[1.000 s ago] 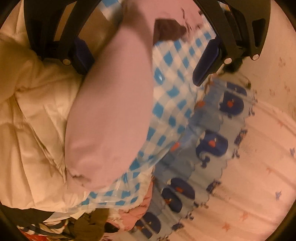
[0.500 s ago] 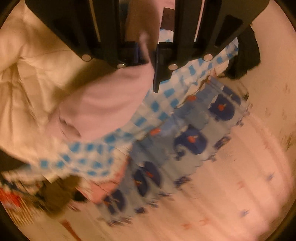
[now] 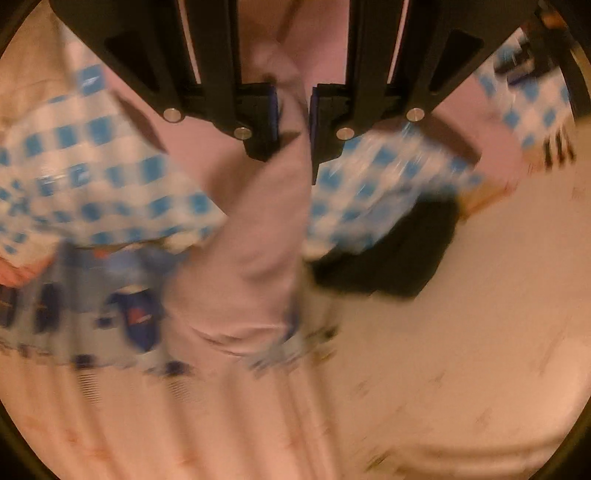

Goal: Fold large clothes

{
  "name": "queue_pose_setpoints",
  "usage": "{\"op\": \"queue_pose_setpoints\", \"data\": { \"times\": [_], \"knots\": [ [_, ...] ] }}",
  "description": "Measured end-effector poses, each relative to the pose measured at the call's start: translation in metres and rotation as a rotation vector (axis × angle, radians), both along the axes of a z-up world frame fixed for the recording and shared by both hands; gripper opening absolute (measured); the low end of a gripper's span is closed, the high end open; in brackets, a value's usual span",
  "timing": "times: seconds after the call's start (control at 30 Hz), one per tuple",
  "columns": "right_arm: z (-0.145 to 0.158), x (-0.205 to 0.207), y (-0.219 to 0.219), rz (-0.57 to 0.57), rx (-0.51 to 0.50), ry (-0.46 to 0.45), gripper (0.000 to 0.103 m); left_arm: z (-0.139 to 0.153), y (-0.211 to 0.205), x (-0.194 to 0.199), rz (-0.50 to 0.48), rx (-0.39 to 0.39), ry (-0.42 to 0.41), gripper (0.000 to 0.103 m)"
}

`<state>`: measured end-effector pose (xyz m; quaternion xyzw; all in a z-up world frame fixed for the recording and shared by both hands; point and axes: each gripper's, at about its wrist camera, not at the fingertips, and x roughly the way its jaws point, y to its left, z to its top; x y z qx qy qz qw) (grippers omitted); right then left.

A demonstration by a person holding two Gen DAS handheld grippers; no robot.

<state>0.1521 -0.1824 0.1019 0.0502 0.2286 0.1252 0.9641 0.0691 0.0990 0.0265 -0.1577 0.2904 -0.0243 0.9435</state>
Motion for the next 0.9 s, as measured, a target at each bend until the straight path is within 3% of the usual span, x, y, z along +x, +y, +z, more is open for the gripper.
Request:
{"op": "queue_pose_setpoints", "data": {
  "times": [0.2, 0.4, 0.53, 0.57, 0.6, 0.63, 0.77, 0.9],
  "knots": [
    [-0.069, 0.013, 0.065, 0.075, -0.044, 0.1, 0.014, 0.003, 0.021, 0.0, 0.034, -0.04, -0.008, 0.09],
    [-0.125, 0.015, 0.102, 0.134, -0.169, 0.226, 0.017, 0.002, 0.027, 0.001, 0.038, -0.058, -0.004, 0.09],
    [-0.168, 0.018, 0.114, 0.217, -0.244, 0.399, 0.03, -0.001, 0.025, 0.001, 0.033, -0.053, 0.005, 0.091],
    [-0.175, 0.017, 0.114, 0.243, -0.243, 0.444, 0.046, -0.002, 0.025, 0.0, 0.032, -0.052, 0.008, 0.091],
    [-0.178, 0.015, 0.114, 0.264, -0.234, 0.469, 0.07, -0.003, 0.024, 0.001, 0.031, -0.05, 0.012, 0.091],
    [-0.177, 0.01, 0.112, 0.286, -0.214, 0.48, 0.078, -0.004, 0.023, 0.002, 0.029, -0.047, 0.017, 0.091],
    [-0.145, -0.024, 0.079, 0.314, -0.078, 0.395, 0.08, -0.009, 0.017, 0.007, 0.008, -0.04, 0.033, 0.091],
    [-0.103, -0.043, 0.005, 0.074, -0.018, 0.24, 0.081, 0.002, -0.019, 0.032, -0.098, 0.019, -0.013, 0.091]
  ]
}}
